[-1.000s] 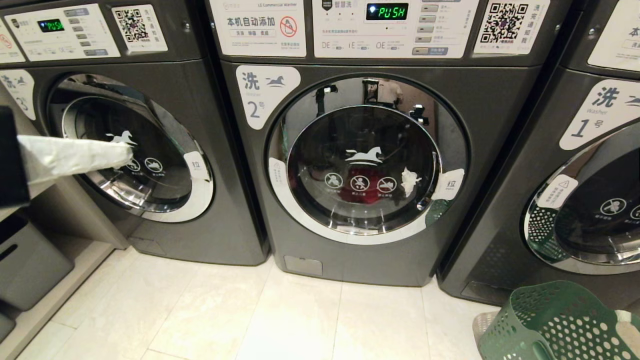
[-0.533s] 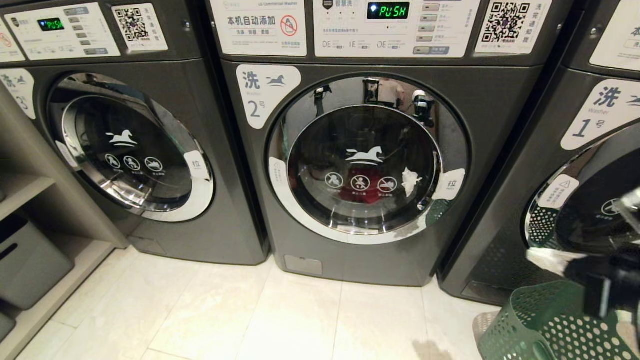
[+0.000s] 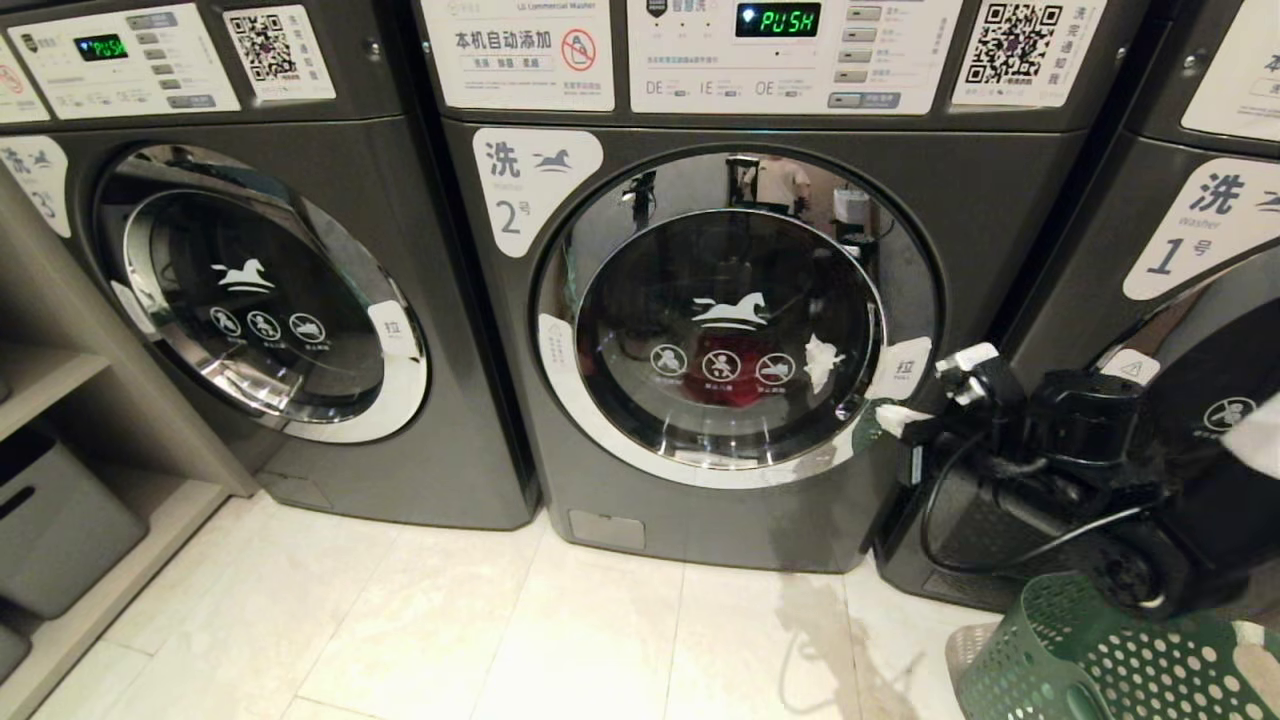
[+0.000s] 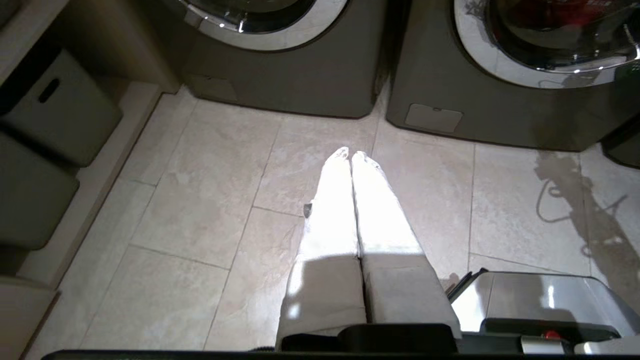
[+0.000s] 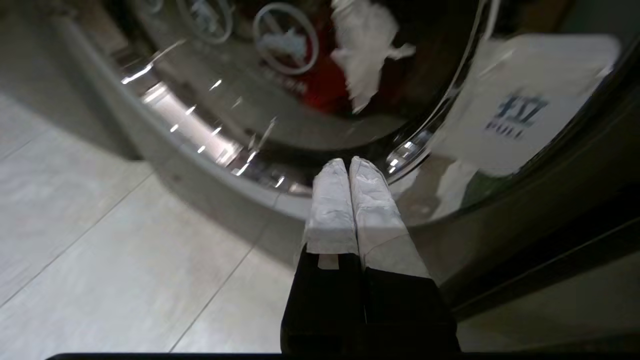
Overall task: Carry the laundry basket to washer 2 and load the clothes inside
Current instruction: Press the washing machine door tightly with the right hand
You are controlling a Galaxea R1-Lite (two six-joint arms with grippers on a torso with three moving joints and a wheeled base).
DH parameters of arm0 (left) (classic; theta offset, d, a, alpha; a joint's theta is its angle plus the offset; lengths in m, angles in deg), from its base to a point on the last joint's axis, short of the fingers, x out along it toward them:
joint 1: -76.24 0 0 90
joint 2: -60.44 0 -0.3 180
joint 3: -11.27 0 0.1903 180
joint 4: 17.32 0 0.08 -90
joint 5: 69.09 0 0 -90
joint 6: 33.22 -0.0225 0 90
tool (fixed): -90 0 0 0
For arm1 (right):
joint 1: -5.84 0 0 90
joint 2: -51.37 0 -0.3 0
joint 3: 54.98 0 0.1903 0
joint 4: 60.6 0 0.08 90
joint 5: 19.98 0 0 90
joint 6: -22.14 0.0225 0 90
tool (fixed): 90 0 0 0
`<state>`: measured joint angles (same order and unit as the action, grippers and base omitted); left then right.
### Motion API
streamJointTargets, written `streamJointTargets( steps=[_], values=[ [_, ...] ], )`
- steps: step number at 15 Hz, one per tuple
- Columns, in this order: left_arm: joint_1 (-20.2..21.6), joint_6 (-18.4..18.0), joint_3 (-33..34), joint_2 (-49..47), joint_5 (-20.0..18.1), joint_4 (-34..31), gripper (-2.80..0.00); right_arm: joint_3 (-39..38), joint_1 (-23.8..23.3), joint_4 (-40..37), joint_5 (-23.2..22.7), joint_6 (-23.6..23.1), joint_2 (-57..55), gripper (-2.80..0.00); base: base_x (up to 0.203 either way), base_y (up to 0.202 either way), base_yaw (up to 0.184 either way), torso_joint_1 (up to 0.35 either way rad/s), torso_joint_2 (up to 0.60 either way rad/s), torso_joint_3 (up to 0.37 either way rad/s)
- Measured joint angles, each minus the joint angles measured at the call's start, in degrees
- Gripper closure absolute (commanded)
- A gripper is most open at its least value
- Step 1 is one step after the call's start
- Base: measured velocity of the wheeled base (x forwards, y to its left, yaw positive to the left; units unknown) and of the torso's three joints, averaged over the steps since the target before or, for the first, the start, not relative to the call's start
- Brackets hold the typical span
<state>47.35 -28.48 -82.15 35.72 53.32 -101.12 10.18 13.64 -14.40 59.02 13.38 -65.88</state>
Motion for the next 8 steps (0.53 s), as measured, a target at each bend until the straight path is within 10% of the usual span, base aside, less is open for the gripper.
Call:
streamJointTargets(
  steps=[8],
  values=[
    [12.2, -0.9, -1.3, 7.8, -9.4, -8.2, 0.0, 11.8, -0.3, 4.4, 11.4, -1.2, -8.9, 0.0, 0.0, 0.0, 0.0, 0.0, 0.0, 0.0]
  ],
)
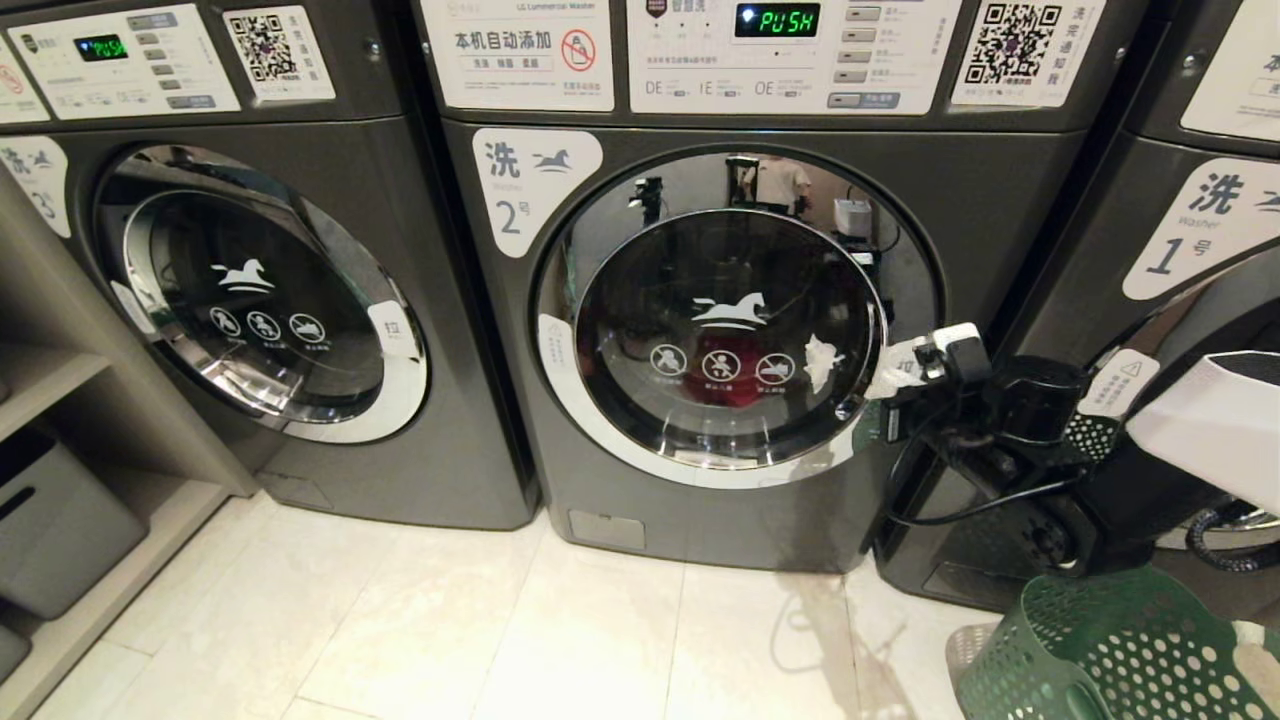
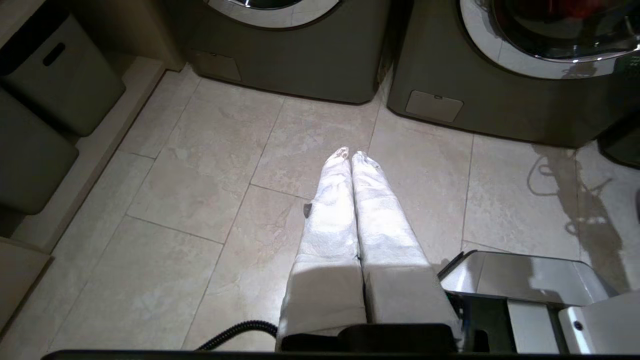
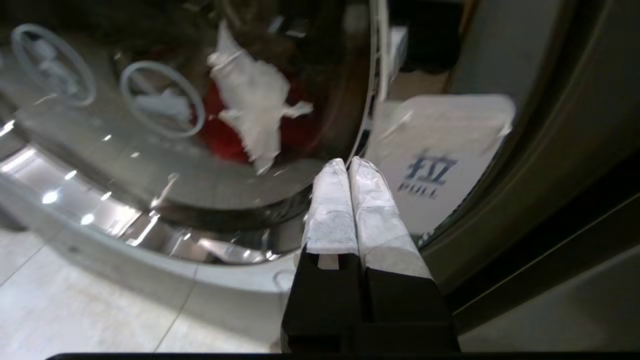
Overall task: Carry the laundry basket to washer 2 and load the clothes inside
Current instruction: Press the washing machine door tightly with the right hand
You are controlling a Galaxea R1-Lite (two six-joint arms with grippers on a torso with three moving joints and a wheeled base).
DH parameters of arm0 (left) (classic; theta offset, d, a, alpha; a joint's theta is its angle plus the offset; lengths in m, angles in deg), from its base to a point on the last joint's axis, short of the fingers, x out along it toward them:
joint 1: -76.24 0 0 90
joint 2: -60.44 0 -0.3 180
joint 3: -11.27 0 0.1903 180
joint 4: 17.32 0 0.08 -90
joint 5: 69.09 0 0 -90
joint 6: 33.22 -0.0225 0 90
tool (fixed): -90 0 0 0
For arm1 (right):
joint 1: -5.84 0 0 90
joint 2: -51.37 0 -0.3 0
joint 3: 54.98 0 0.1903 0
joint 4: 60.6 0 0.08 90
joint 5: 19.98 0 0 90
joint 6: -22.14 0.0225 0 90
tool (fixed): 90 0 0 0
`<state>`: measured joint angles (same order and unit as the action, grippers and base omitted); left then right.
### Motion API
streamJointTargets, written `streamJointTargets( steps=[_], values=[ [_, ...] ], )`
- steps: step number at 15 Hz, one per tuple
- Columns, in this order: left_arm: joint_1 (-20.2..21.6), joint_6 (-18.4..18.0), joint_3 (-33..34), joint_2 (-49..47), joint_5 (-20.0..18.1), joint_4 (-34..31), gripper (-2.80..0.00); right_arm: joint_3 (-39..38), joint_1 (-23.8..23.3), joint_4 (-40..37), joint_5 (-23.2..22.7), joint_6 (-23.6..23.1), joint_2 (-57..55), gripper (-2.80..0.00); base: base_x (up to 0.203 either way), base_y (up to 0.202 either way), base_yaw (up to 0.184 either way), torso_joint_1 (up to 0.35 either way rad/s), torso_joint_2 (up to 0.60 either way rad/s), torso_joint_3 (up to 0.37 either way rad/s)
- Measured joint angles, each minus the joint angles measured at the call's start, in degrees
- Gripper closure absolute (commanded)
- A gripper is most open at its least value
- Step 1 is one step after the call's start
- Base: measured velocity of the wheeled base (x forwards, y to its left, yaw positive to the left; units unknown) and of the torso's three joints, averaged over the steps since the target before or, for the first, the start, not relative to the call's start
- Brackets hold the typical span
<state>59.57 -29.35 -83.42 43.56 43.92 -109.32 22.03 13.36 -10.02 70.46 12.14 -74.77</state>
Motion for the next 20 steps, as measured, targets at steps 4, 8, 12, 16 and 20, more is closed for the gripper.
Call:
streamJointTargets(
  steps=[4, 8, 12, 16, 20],
  values=[
    [11.7, -1.1, -0.3, 0.1, -14.4, 0.1, 0.0, 5.7, -2.0, -0.1, 2.4, -2.6, -3.7, 0.0, 0.0, 0.0, 0.0, 0.0, 0.0, 0.0],
    [15.6, -1.8, 3.2, 2.5, -19.0, 0.3, 0.0, 11.4, -3.1, -0.4, 6.0, -4.7, -7.1, 0.0, 0.0, 0.0, 0.0, 0.0, 0.0, 0.0],
    [16.0, -6.4, 6.5, 6.4, -19.0, 0.5, 0.0, 19.1, -3.9, -0.1, 6.4, -5.5, -12.3, 0.0, 0.0, 0.0, 0.0, 0.0, 0.0, 0.0],
    [16.1, -8.8, 11.1, 11.1, -16.3, 1.6, 0.0, 20.8, -4.0, -0.4, 6.2, -5.6, -12.2, 0.0, 0.0, 0.0, 0.0, 0.0, 0.0, 0.0],
    [16.2, -10.1, 22.0, 13.5, -14.5, 13.9, 0.0, 5.1, -3.2, -6.4, 1.4, -5.4, 2.3, 0.0, 0.0, 0.0, 0.0, 0.007, 0.0, -0.001]
  ],
)
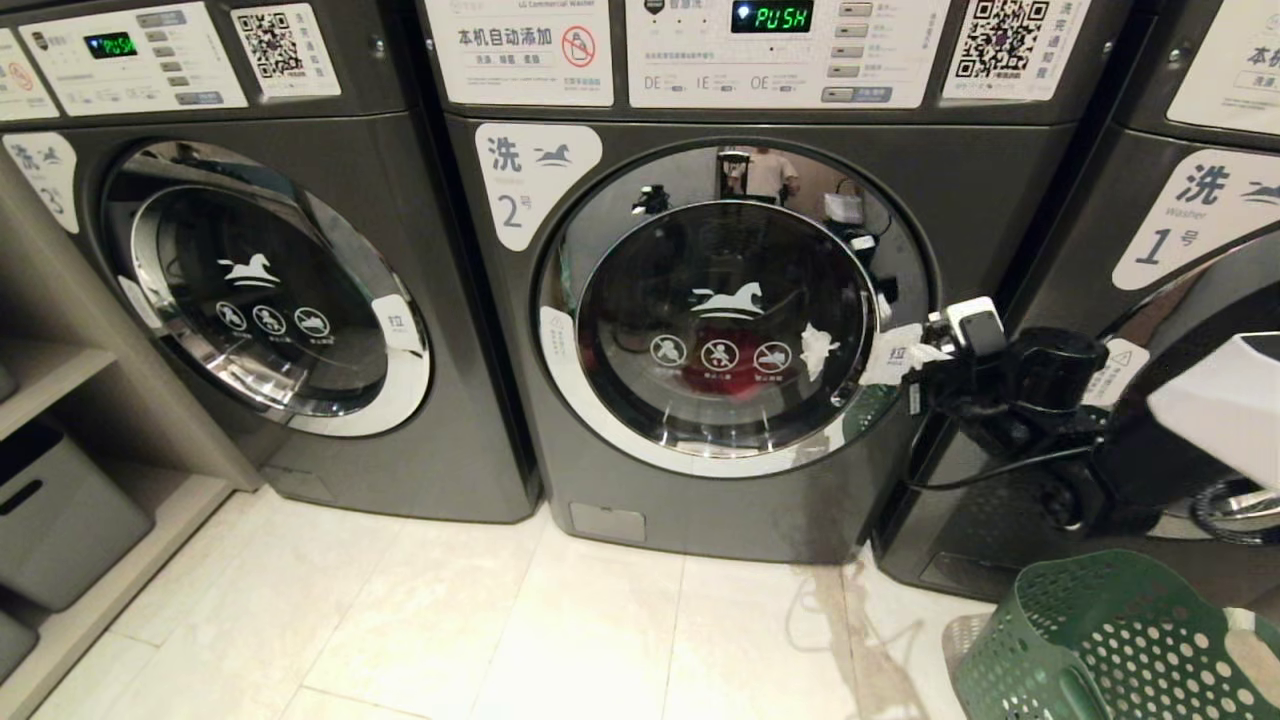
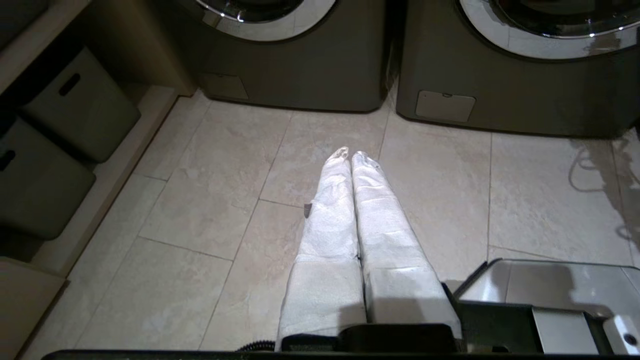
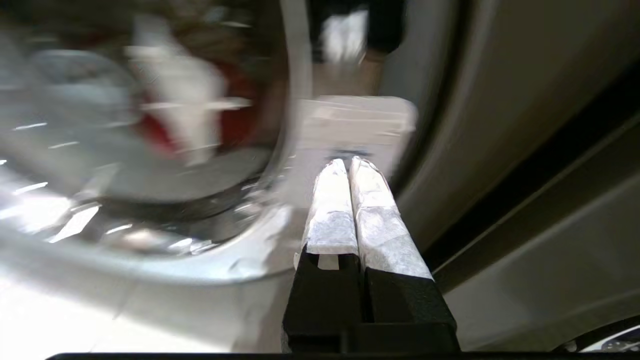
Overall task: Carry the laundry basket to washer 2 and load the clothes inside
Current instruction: Press the washing machine door tightly with the right hand
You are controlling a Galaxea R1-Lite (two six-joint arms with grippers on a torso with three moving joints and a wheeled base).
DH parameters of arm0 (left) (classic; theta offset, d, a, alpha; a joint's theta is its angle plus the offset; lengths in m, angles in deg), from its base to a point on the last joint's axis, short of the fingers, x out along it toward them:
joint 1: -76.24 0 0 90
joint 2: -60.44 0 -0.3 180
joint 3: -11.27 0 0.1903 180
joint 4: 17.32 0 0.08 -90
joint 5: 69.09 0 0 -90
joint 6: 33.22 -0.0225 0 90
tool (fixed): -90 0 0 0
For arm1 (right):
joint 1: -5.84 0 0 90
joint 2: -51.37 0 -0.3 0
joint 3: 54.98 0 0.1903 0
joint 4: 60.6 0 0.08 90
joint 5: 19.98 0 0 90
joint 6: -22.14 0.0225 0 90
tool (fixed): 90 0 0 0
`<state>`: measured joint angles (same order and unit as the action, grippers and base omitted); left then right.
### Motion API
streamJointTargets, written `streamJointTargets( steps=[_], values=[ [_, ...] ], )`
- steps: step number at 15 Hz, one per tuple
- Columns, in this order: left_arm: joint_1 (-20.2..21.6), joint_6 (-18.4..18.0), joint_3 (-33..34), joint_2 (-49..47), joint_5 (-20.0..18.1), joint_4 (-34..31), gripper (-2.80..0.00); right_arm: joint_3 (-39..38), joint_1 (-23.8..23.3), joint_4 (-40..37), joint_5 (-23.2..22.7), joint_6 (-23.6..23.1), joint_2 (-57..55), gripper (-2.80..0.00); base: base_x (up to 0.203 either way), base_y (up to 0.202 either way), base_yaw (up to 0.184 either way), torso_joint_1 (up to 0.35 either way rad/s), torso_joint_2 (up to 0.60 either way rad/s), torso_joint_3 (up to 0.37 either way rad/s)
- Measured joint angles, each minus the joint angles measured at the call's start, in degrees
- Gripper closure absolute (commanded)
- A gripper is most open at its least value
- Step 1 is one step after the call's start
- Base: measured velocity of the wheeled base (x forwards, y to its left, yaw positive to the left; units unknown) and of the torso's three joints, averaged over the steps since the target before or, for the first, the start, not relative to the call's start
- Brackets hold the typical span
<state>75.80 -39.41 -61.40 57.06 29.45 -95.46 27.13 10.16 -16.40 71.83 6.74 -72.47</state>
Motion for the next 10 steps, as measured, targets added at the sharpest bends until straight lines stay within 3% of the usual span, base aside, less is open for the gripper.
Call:
streamJointTargets(
  steps=[3, 6, 8, 10],
  values=[
    [0.0, -1.7, 11.6, 2.0, 1.2, 12.5, 0.0, -11.3, 1.2, -9.3, -4.3, 0.3, 14.9, 0.0, 0.0, 0.0, 0.0, 0.0, 0.0, 0.0],
    [-0.1, -2.9, 23.1, 3.0, -1.5, 27.4, 0.0, -20.7, 3.1, -18.9, -6.0, 0.4, 30.6, 0.0, 0.0, 0.0, 0.0, 0.0, 0.0, 0.0],
    [0.0, -3.3, 30.1, 3.2, -2.8, 34.2, 0.0, -26.9, 4.0, -24.2, -6.2, 0.5, 40.5, 0.0, 0.0, 0.0, 0.0, 0.0, 0.0, 0.0],
    [0.0, -3.1, 36.2, 3.3, -6.5, 39.2, 0.0, -32.2, 4.4, -29.2, -6.2, 0.5, 49.6, 0.0, 0.0, 0.0, 0.0, 0.0, 0.0, 0.0]
  ],
)
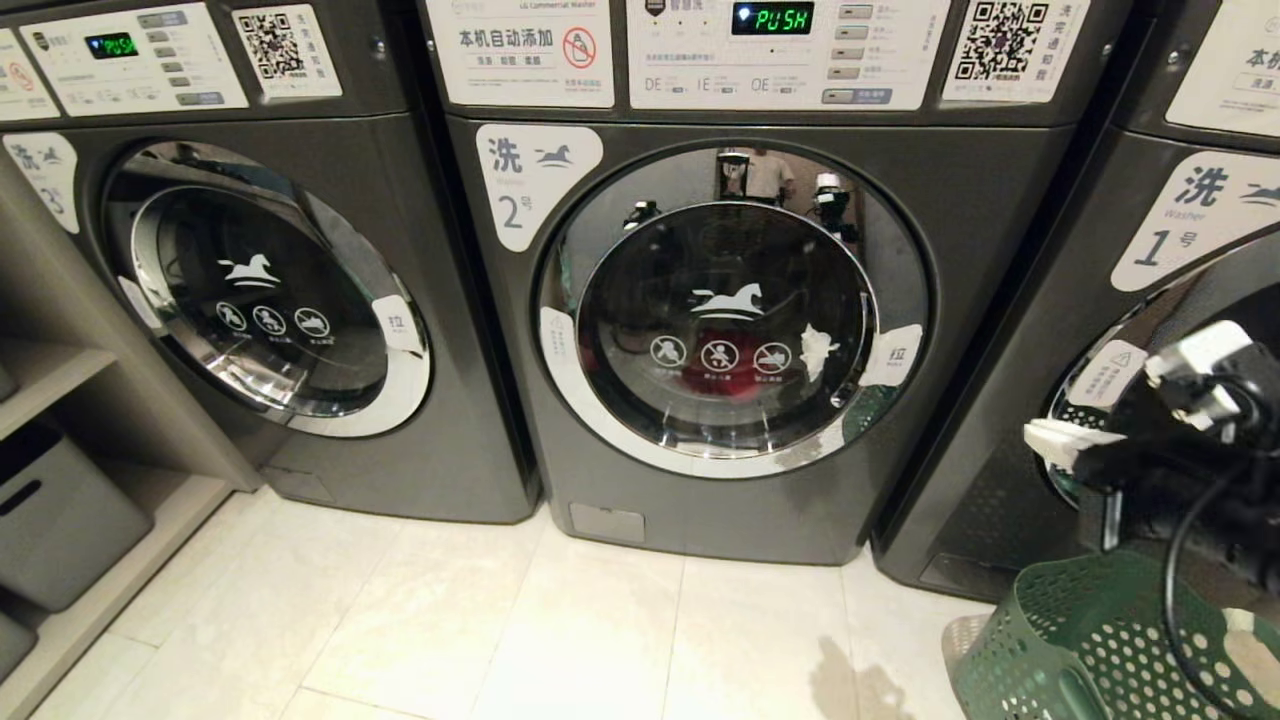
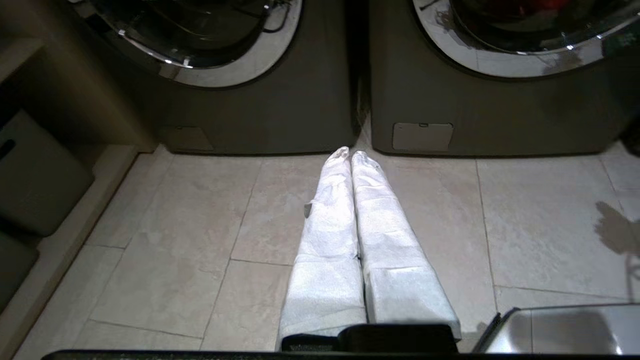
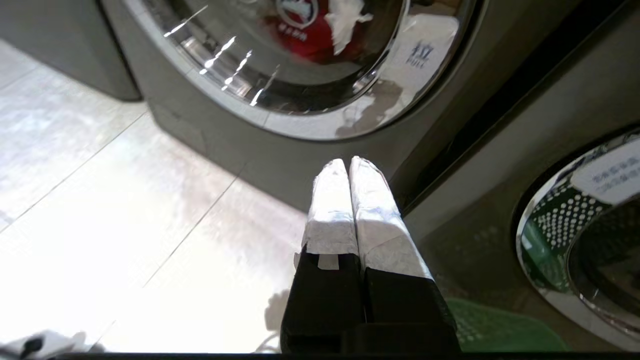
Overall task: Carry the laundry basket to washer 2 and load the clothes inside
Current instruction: Press the washing machine door tightly with the right hand, then press the washing machine switch
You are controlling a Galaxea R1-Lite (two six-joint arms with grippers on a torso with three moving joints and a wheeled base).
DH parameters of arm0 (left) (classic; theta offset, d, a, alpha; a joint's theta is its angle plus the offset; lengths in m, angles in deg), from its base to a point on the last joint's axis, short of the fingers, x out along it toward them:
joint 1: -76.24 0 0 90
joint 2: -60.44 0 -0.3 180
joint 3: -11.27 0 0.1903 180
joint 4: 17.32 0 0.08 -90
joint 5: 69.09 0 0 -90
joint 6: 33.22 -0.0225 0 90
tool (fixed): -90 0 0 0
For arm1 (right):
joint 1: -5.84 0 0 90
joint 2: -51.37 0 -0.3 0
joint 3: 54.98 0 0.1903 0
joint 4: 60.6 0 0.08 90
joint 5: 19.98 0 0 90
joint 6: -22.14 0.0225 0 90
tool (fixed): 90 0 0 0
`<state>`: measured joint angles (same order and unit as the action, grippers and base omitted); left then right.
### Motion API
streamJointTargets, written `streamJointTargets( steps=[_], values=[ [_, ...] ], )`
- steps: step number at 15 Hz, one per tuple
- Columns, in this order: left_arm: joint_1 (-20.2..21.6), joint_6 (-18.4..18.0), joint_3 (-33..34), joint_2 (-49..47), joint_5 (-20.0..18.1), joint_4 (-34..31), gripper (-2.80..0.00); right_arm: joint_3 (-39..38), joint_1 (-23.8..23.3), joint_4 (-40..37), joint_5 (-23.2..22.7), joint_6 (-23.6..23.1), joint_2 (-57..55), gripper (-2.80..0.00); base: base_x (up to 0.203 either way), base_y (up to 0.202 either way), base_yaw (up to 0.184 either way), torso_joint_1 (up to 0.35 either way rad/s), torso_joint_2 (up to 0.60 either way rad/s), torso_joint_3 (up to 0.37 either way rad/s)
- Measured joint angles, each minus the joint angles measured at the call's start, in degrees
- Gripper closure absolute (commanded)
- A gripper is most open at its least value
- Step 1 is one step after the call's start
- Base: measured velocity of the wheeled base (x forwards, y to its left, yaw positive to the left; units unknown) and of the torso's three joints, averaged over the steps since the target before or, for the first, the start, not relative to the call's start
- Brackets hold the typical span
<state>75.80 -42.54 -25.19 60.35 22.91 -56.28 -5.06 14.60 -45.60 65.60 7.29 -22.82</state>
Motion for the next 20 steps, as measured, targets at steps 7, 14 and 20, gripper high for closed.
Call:
streamJointTargets(
  steps=[7, 14, 20],
  values=[
    [0.0, 2.2, 12.6, 0.0, -3.3, 15.2, 0.0, -8.1, 0.3, -15.2, 0.2, -0.1, 21.7, 0.0, 0.0, 0.0, 0.0, 0.0, 0.0, 0.0],
    [0.1, 3.1, 13.1, 0.0, -3.0, 15.3, 0.0, -8.4, 0.3, -19.5, 1.1, -0.3, 28.8, 0.0, 0.01, 0.0, -0.001, -0.001, 0.0, 0.001],
    [0.1, 3.1, 13.1, 0.0, -3.0, 15.3, 0.0, -6.1, 0.4, -19.4, -4.6, -0.5, 28.3, 0.0, 0.189, 0.0, 0.0, 0.002, 0.0, 0.003]
  ],
)
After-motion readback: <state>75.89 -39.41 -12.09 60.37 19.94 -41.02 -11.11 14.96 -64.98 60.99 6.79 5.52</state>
